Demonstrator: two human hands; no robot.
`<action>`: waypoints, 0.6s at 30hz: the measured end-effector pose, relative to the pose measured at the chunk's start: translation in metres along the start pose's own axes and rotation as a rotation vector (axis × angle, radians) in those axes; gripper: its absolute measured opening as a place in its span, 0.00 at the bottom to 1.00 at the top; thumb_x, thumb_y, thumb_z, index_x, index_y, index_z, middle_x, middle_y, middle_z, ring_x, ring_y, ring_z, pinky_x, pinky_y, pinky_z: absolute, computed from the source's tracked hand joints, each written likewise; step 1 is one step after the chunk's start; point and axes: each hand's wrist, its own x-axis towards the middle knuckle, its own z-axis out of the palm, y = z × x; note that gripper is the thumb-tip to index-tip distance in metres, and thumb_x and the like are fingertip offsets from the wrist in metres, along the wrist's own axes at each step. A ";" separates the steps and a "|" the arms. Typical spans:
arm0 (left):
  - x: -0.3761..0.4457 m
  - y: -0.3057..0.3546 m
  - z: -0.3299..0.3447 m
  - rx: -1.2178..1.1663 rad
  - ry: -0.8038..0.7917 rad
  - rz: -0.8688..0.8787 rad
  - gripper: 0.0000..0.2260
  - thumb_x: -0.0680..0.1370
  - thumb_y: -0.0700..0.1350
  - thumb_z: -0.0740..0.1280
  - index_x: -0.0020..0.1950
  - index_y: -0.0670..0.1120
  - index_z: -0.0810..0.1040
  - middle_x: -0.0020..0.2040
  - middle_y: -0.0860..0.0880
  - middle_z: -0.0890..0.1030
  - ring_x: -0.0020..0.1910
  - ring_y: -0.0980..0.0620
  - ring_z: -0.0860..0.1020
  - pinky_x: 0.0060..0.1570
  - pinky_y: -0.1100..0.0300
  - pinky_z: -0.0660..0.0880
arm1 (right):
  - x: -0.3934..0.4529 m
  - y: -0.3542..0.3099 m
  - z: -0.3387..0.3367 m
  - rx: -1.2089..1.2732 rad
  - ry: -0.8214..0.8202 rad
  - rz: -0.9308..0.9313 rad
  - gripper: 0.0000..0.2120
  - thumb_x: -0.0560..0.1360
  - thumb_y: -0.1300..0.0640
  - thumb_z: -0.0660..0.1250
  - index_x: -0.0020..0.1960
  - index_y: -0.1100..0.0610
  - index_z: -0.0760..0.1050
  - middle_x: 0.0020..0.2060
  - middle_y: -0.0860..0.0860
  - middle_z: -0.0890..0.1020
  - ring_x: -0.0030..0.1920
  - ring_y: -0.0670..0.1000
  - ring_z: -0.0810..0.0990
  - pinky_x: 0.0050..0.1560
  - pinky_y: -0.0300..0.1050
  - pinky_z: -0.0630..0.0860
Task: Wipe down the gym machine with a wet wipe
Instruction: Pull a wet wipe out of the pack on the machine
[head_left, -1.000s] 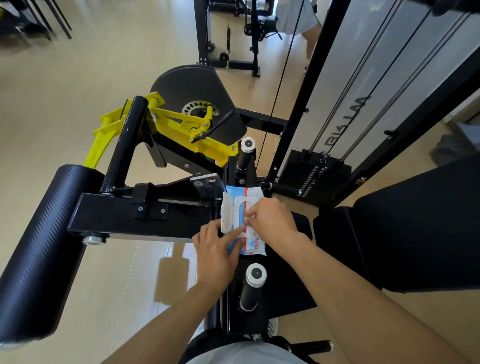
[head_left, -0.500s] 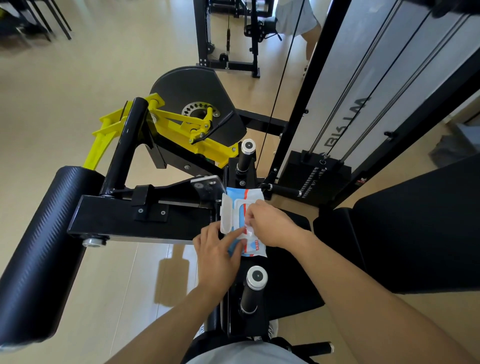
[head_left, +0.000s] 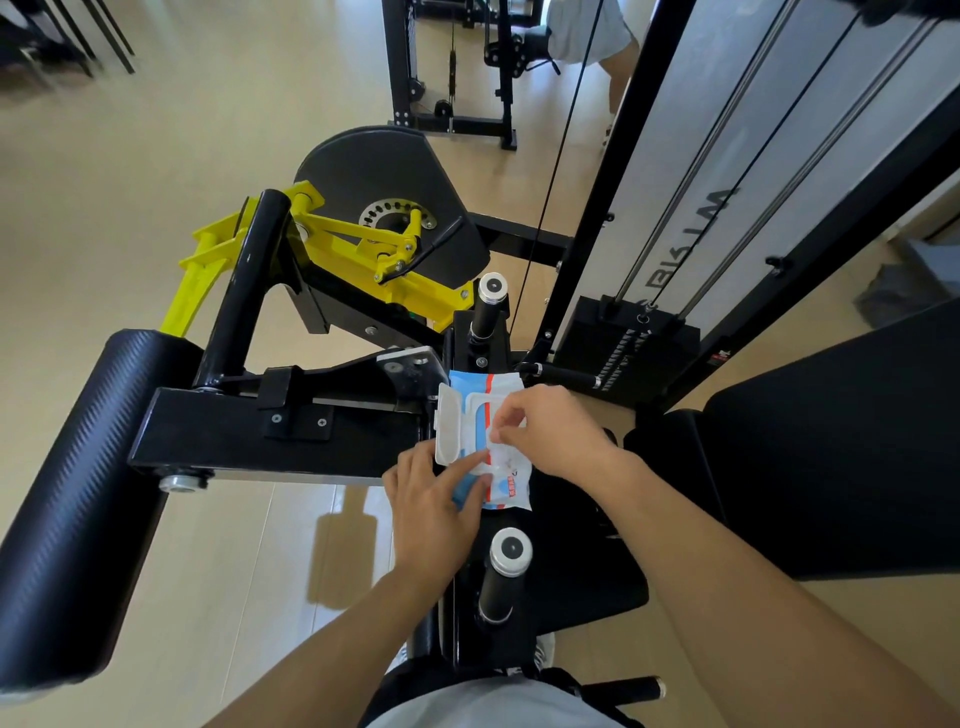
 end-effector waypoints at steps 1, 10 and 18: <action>0.000 0.000 0.000 0.000 -0.001 0.000 0.16 0.72 0.50 0.77 0.58 0.57 0.81 0.56 0.47 0.78 0.57 0.49 0.71 0.52 0.46 0.74 | 0.000 -0.003 0.003 -0.027 -0.009 0.001 0.03 0.77 0.51 0.72 0.50 0.48 0.83 0.50 0.46 0.82 0.50 0.47 0.80 0.53 0.47 0.80; -0.001 -0.001 0.000 0.018 -0.024 0.005 0.19 0.70 0.48 0.80 0.59 0.55 0.82 0.57 0.47 0.78 0.58 0.49 0.71 0.53 0.46 0.74 | 0.006 -0.008 0.018 -0.245 -0.096 -0.023 0.06 0.81 0.56 0.67 0.57 0.54 0.79 0.52 0.52 0.79 0.51 0.51 0.80 0.53 0.49 0.81; 0.001 -0.002 0.000 0.011 0.017 0.034 0.16 0.74 0.53 0.73 0.60 0.59 0.78 0.56 0.48 0.78 0.57 0.48 0.72 0.52 0.48 0.73 | -0.002 -0.004 0.012 -0.308 -0.059 -0.077 0.10 0.82 0.55 0.66 0.62 0.53 0.72 0.51 0.49 0.78 0.46 0.47 0.77 0.37 0.40 0.69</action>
